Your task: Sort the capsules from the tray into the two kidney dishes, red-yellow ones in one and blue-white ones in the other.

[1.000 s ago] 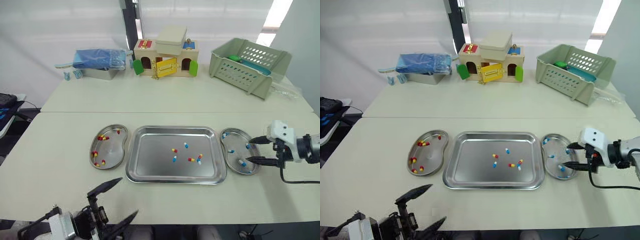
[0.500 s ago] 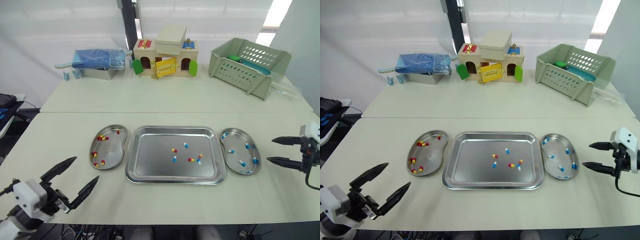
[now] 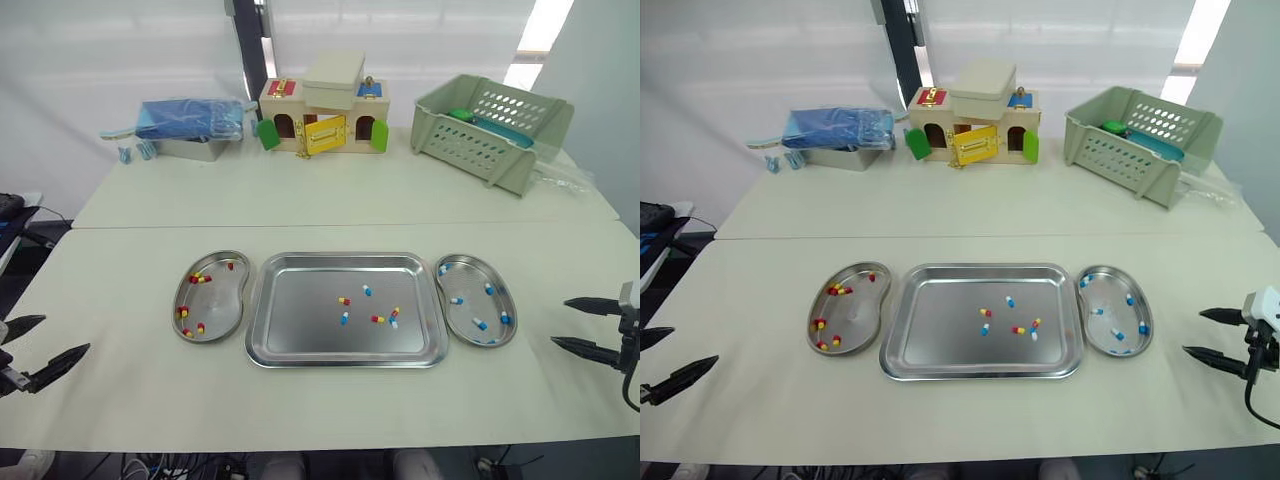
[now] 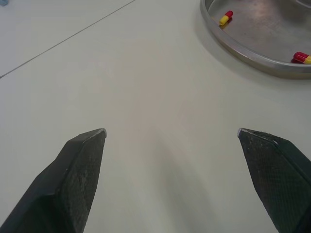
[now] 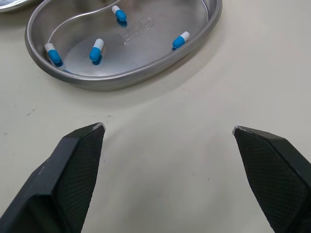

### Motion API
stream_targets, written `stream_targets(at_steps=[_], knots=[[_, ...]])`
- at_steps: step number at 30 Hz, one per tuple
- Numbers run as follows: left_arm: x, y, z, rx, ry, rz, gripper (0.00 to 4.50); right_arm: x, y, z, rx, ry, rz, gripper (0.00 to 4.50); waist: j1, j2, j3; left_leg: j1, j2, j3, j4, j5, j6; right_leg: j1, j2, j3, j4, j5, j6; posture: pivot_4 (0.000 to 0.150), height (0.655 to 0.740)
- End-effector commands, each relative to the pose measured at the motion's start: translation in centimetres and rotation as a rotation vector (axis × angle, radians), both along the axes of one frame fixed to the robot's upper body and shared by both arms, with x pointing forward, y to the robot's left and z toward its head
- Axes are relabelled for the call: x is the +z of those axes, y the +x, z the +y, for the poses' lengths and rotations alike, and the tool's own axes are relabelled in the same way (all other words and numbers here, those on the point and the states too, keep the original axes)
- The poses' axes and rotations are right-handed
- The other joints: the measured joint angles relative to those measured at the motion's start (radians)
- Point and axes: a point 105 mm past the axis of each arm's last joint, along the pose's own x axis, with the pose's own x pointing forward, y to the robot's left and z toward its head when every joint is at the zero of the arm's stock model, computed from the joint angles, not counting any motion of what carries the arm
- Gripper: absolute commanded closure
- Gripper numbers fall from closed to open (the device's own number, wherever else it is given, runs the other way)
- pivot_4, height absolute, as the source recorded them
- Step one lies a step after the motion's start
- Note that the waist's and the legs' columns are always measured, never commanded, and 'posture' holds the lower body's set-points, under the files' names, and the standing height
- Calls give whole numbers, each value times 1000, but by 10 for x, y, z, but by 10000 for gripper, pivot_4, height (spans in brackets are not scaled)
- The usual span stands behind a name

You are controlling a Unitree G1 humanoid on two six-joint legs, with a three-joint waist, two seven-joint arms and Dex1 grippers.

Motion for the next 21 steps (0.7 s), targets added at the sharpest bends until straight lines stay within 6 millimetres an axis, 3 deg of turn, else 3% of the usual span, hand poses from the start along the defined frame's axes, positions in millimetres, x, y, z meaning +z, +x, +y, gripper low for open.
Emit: stream_targets(at_steps=[1, 21], knots=[[3, 3, 2, -15, 25, 20, 0, 9, 2, -1, -2, -7, -56, 294, -1, 0, 0, 0, 0, 0, 0, 0, 0, 0, 0, 0, 0, 0, 0, 1500, 7400], [0, 22, -13, -117, 44, 43, 0, 4, -11, 6, 1, 44, -90, 294, 1, 0, 0, 0, 0, 0, 1, 0, 0, 0, 0, 0, 1, 0, 0, 1500, 7400]])
